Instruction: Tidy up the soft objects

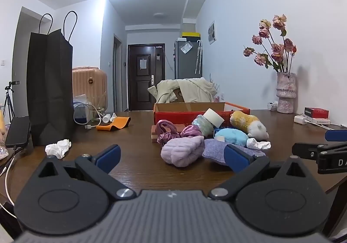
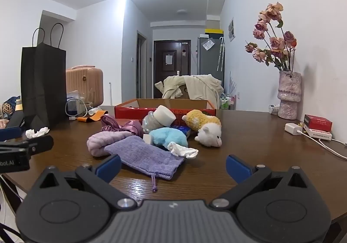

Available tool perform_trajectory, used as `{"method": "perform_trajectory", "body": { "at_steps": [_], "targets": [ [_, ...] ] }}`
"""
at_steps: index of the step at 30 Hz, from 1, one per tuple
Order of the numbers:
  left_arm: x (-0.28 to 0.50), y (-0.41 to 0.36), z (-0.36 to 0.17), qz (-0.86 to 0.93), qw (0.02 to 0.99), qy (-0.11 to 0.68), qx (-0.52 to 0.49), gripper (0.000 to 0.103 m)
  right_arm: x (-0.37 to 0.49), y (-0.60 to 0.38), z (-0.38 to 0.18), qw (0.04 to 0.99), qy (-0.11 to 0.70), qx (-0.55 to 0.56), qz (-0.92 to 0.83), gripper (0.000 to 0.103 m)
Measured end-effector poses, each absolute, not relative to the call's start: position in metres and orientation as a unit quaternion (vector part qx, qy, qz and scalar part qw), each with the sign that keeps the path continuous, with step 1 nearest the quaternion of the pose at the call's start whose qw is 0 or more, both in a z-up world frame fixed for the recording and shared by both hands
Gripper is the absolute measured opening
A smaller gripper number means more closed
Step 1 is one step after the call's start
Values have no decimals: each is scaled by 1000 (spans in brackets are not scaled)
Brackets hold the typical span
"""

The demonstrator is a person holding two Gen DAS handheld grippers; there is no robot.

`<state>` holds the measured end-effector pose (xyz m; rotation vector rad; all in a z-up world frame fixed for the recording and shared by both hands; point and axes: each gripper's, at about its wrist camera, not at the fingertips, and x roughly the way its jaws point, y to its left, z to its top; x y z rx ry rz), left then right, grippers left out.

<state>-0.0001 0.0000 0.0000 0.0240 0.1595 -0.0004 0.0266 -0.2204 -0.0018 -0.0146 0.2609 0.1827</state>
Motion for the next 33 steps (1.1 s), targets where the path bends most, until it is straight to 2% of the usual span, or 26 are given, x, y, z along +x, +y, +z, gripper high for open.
{"method": "perform_trajectory", "body": {
  "at_steps": [33],
  "targets": [
    [1,-3,3,-3,997,76,19,103,28,-220,-2,987,132,-6,91,103]
  ]
}}
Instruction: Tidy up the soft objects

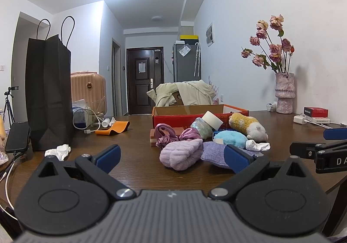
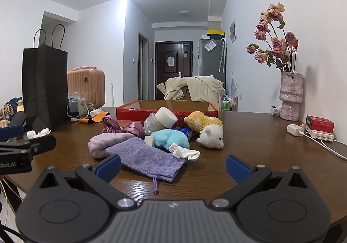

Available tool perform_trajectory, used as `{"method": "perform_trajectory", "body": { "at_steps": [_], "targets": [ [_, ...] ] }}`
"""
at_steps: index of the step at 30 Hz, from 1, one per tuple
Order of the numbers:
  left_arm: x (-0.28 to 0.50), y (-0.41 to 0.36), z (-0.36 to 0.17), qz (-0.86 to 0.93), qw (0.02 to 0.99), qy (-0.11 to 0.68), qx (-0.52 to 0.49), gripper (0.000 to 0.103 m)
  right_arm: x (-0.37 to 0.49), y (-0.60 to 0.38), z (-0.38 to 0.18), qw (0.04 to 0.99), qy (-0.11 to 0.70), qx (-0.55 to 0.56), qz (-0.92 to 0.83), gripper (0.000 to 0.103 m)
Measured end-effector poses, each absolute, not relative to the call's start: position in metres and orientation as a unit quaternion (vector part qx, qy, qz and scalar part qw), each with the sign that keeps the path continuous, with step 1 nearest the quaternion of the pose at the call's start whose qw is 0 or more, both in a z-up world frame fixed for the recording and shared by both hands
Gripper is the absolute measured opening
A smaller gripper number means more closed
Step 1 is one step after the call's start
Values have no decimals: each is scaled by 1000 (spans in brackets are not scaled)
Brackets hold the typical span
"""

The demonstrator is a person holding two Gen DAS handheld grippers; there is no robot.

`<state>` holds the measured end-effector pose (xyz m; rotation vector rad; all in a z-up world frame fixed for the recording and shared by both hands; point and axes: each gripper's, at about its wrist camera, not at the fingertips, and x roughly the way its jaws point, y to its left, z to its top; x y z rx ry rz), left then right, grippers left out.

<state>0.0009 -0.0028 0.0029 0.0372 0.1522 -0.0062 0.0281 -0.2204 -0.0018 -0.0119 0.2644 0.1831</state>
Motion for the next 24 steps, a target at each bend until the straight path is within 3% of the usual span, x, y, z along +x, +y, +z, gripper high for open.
{"method": "perform_trajectory", "body": {
  "at_steps": [24],
  "targets": [
    [-1,-4,4,-1,997,74,20,103,28,-221,-1,987,132,-4,88,103]
  ]
}}
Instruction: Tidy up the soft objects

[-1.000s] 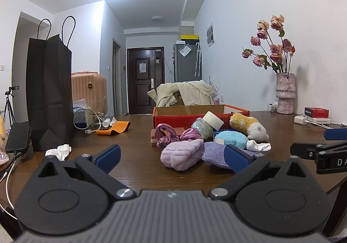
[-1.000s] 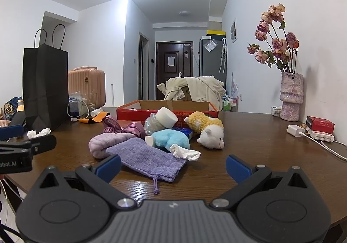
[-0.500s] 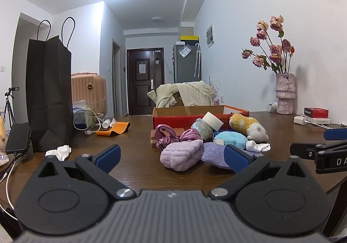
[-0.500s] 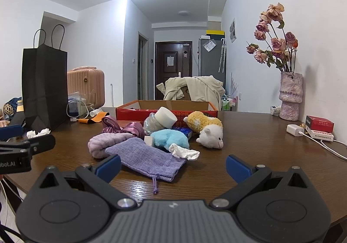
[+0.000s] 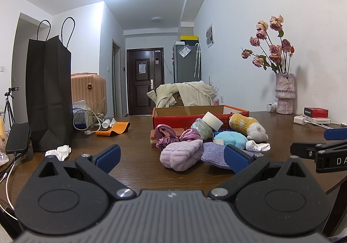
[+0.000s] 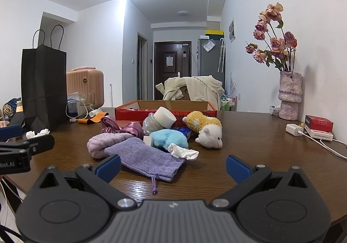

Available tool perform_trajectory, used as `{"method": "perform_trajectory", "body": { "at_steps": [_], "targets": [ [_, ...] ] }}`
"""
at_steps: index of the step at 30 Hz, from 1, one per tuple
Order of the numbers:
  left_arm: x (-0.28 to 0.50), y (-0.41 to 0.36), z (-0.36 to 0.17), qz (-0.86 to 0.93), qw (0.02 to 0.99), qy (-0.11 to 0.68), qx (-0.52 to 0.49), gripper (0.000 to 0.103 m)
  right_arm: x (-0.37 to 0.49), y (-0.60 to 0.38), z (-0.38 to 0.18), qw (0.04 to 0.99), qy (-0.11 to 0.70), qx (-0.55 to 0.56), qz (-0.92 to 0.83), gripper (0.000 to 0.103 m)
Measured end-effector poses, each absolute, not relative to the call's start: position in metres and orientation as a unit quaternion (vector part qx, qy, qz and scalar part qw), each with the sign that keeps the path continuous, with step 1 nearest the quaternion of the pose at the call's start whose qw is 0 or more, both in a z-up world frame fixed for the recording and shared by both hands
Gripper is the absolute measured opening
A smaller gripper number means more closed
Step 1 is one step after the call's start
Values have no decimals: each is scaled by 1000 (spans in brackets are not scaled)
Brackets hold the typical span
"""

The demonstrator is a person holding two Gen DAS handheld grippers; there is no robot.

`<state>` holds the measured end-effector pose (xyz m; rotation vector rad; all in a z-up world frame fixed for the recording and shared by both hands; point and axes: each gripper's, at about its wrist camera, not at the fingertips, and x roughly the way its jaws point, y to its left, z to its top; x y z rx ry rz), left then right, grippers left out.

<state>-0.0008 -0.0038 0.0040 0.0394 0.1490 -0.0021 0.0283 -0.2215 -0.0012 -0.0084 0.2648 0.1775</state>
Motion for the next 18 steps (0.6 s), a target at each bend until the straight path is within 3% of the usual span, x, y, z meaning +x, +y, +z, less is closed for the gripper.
{"method": "perform_trajectory", "body": {
  "at_steps": [18],
  "targets": [
    [-1,-4,4,-1,997,74,20,103,28,-224,-2,988,130,-3,86,103]
  ]
}}
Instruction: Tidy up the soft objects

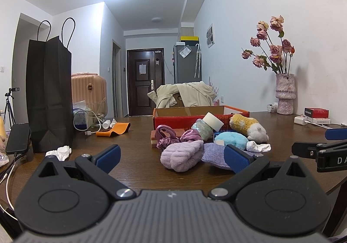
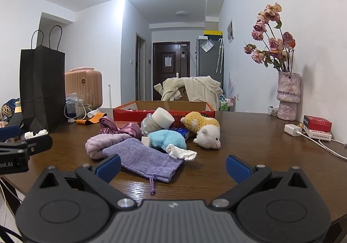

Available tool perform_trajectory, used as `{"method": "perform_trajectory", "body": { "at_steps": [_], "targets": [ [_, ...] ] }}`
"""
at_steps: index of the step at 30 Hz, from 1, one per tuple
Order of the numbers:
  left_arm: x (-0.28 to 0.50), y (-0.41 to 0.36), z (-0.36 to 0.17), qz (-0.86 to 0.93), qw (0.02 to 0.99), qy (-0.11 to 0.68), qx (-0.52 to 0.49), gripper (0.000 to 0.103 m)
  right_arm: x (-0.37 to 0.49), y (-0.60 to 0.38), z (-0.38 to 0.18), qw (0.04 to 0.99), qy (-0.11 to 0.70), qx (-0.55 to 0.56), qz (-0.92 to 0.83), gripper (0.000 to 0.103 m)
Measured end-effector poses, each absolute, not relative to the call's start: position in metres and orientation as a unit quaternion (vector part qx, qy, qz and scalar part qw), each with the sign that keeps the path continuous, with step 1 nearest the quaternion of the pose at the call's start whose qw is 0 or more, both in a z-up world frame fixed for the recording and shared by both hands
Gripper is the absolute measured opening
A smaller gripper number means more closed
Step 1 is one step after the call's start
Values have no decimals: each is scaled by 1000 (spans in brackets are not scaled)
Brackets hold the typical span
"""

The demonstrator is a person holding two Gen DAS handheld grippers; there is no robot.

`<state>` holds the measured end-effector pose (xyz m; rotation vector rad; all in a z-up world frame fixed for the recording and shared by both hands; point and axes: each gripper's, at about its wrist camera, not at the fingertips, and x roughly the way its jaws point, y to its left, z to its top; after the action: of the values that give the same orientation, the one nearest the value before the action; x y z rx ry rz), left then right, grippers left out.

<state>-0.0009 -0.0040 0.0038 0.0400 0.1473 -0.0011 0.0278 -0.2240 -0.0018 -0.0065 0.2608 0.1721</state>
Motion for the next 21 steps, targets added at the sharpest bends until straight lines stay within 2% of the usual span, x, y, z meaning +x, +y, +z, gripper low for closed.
{"method": "perform_trajectory", "body": {
  "at_steps": [21],
  "targets": [
    [1,-2,6,-3,997,71,22,103,29,-226,-1,988,130,-3,85,103]
  ]
}}
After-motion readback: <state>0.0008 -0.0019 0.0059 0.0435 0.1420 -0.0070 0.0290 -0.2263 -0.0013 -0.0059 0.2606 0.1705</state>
